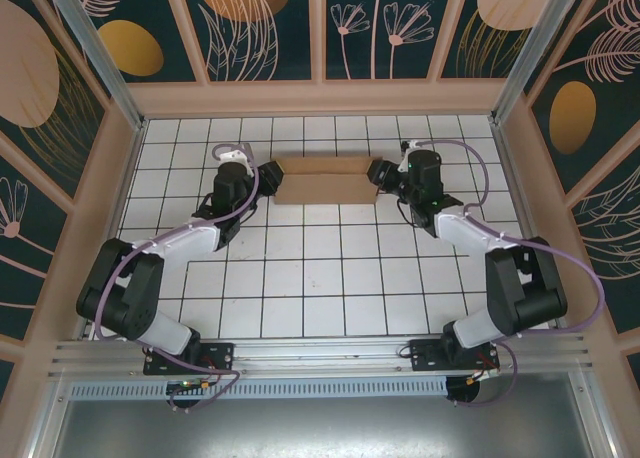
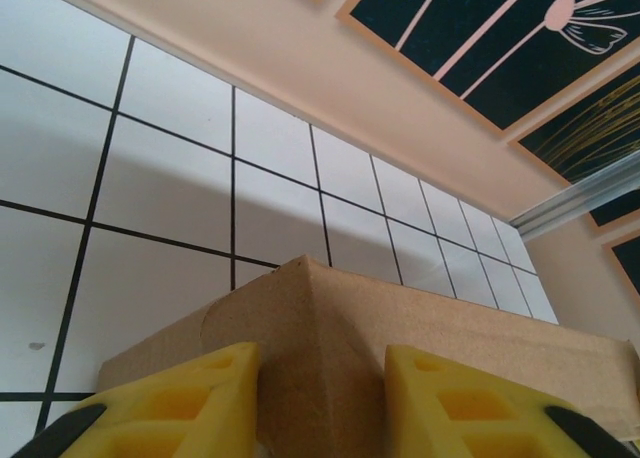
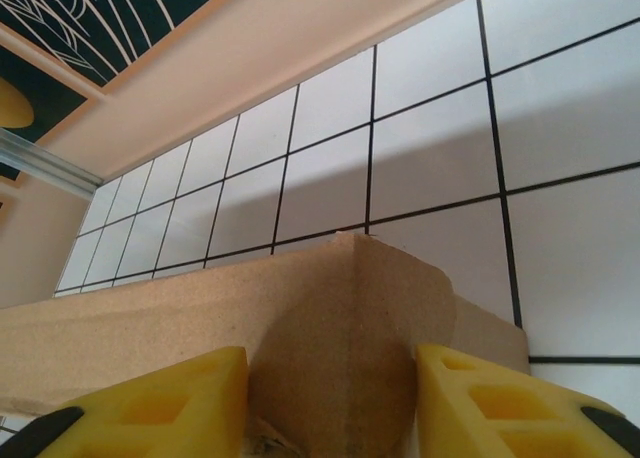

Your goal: Fold the paper box

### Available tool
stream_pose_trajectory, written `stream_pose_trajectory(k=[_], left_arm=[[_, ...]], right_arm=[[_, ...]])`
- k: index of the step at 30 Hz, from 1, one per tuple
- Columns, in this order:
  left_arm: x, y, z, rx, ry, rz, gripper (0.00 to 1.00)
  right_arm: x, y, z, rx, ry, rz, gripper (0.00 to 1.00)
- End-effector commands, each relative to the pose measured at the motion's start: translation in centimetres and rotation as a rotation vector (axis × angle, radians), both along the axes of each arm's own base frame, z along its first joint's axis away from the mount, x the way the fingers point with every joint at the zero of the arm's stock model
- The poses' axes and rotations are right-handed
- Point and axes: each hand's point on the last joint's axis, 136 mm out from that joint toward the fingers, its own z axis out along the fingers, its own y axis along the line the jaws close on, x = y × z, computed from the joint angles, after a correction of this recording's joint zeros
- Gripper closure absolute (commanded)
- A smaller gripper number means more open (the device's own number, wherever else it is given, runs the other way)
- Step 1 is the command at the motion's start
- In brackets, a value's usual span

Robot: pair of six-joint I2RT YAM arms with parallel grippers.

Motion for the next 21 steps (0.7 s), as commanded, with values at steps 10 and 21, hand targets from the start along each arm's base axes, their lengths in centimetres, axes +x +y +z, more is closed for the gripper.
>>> stream_pose_trajectory(k=[10,21], left_arm=[[0.9,-2.4,1.0,-0.089,-0.019,-0.127,0.56],[0.8,-2.1,3.1,-0.078,-0.046,-0.127,0.36]], right_arm=[[0.7,3.9,1.2,0.048,-0.016,0.151,0.48],[0.5,3.2,3.0,0.023,-0.060,0.130,0.31]])
